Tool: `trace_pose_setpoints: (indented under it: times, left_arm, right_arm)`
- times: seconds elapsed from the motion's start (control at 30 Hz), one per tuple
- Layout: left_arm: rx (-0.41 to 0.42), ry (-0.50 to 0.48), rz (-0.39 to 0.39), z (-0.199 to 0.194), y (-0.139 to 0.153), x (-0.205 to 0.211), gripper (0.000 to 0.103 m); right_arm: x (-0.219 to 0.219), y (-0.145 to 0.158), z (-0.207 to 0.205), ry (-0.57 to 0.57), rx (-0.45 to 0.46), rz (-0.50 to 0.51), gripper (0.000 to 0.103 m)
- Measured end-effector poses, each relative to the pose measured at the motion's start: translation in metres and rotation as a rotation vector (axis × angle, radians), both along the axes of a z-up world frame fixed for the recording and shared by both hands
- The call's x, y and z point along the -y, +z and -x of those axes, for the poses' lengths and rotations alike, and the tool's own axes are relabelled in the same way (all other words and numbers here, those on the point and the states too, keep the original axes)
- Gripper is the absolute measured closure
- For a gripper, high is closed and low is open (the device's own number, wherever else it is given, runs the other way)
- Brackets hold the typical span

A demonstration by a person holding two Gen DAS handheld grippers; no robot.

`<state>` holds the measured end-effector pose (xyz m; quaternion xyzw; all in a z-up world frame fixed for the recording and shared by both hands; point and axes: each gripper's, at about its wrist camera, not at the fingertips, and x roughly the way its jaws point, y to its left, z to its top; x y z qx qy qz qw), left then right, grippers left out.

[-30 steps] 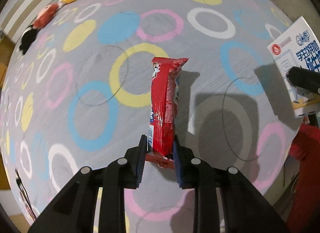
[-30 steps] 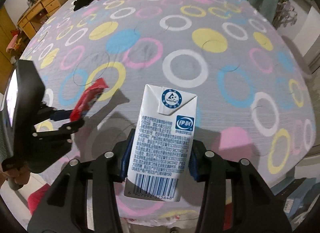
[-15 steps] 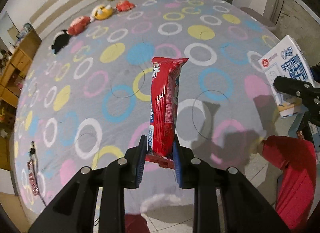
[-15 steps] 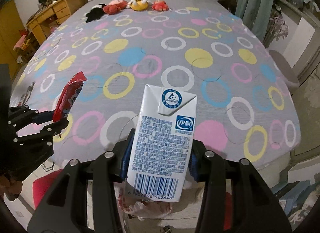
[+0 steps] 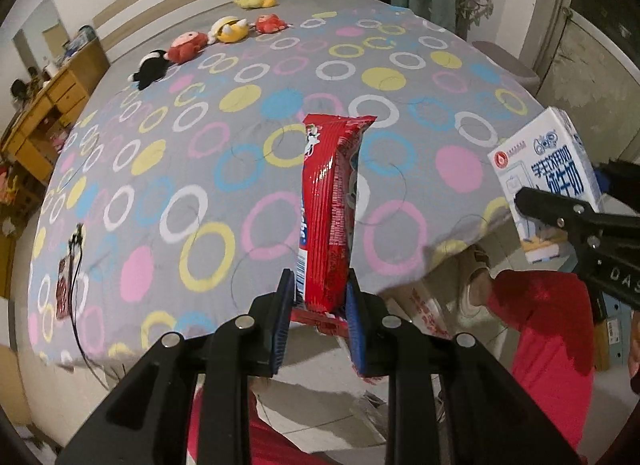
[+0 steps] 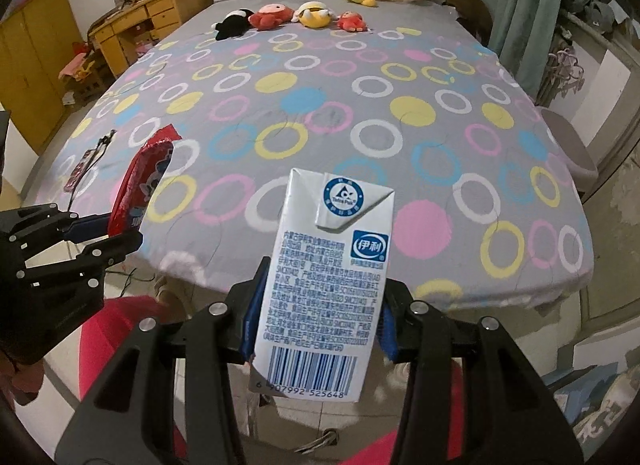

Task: Collect trash
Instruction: 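Carry the milk carton and red wrapper down to the plastic bag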

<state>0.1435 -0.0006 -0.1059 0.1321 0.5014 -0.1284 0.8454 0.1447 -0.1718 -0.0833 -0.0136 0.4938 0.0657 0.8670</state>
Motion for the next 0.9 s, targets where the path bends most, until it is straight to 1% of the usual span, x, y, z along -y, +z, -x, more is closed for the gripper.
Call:
trace_pose_setpoints:
  times: [0.07,0.23,0.4,0.57,0.9]
  left_arm:
    - [-0.002,0.014,0.022,0.014,0.001,0.001,0.078]
    - [-0.003,0.036,0.045,0.045,-0.001,0.008,0.078]
    - [-0.014,0.048,0.064,0.067,-0.008,0.012,0.078]
    - [-0.022,0.056,0.07,0.078,-0.017,0.017,0.078]
    - [-0.055,0.082,0.058,0.091,-0.045,0.019,0.078]
  right_arm:
    - [0.001,0.002,0.013,0.0,0.01,0.003,0.058]
    - [0.006,0.004,0.041,-0.004,0.023,-0.002,0.058]
    - [0.007,0.002,0.06,0.001,0.023,0.012,0.058]
    - [0.006,-0.006,0.071,0.01,0.015,0.031,0.058]
    - [-0.006,-0.03,0.083,0.028,-0.024,0.029,0.058]
